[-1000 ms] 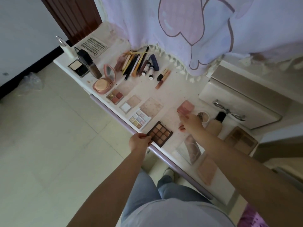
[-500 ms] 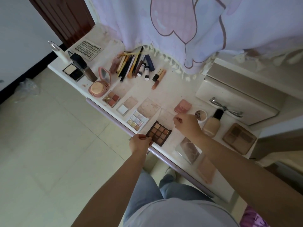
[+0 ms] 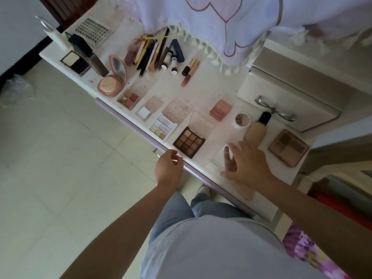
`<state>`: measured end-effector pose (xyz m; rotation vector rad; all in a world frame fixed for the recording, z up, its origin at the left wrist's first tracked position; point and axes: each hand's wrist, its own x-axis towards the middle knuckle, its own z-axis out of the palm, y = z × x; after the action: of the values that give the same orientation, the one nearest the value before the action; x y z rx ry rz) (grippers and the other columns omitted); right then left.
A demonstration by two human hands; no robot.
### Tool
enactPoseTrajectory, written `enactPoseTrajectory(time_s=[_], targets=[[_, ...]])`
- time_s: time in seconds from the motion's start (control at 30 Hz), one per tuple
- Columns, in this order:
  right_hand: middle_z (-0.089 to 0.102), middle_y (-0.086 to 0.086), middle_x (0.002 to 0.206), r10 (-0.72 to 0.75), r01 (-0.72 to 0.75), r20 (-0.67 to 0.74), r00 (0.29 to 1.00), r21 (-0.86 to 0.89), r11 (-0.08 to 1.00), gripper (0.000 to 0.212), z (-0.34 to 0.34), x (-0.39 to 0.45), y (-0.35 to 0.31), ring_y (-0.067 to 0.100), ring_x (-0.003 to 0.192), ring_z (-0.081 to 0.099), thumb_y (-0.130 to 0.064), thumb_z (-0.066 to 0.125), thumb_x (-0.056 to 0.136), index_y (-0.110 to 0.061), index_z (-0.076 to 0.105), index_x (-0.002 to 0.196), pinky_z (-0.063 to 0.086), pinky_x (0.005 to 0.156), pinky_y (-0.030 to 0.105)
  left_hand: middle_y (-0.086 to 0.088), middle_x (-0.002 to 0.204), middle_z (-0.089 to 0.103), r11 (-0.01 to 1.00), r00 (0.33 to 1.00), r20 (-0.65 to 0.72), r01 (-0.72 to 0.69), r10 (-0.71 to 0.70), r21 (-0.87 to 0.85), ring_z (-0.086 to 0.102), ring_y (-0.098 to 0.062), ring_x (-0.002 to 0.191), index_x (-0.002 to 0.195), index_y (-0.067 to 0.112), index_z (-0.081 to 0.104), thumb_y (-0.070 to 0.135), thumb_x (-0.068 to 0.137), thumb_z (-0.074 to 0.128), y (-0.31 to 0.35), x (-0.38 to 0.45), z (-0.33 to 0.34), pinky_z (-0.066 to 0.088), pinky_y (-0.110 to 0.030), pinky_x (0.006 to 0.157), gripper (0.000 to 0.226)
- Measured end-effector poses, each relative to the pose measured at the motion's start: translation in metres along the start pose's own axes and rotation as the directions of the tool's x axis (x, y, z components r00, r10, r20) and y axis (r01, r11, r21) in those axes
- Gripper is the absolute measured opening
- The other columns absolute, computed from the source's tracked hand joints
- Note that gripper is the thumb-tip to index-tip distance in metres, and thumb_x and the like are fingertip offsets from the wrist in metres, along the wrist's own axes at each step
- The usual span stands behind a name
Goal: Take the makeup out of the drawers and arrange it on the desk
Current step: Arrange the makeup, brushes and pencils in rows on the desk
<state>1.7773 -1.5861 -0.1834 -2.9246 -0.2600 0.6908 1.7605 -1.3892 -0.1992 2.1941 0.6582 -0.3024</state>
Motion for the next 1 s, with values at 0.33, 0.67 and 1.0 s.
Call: enactPoseTrajectory(time_s=[0.33,0.67,1.0], targets=[[0.067,0.022,0.096,-0.019,-0.017,-0.326,0.945,-0.106,0.994,0.061,0.05,0.005,-0.021,0.031,0.075,0.066,-0.049,0.052,0.069,-0.001,0.046,0.105,0.053,0.06,0.032,-0.003,0.118,0.058,0.962,0.96,0.186,-0.234,0.207,0.138,0.055,-0.014,0.101,0.12,0.01,0.056,0.012,0.093,0.047,0.014,-0.013,0.007,0.036,-0.015,0.079,0.029],[0.065,0.004,0.089,0.087,-0.057,0.013,0.996,0.849,0.525,0.015,-0.026,-0.023,-0.029,0.011,0.079,0.056,-0.019,0.071,0.076,-0.017,0.066,0.09,0.043,0.064,0.014,-0.005,0.118,0.057,0.966,0.822,0.533,-0.07,0.198,-0.25,0.053,-0.012,0.101,0.126,0.006,0.051,0.011,0.085,0.063,0.03,-0.008,-0.035,0.042,-0.022,0.087,0.043],[0.065,0.003,0.089,-0.154,0.024,0.056,0.986,0.883,0.47,0.02,-0.085,-0.063,-0.077,0.012,0.081,0.055,-0.016,0.067,0.076,-0.03,0.064,0.09,0.042,0.07,0.017,-0.009,0.086,0.061,0.788,0.705,0.607,0.111,0.367,-0.606,0.06,-0.018,0.078,0.085,0.01,0.059,-0.003,0.087,0.052,0.042,-0.021,-0.087,0.052,-0.023,0.078,0.015]])
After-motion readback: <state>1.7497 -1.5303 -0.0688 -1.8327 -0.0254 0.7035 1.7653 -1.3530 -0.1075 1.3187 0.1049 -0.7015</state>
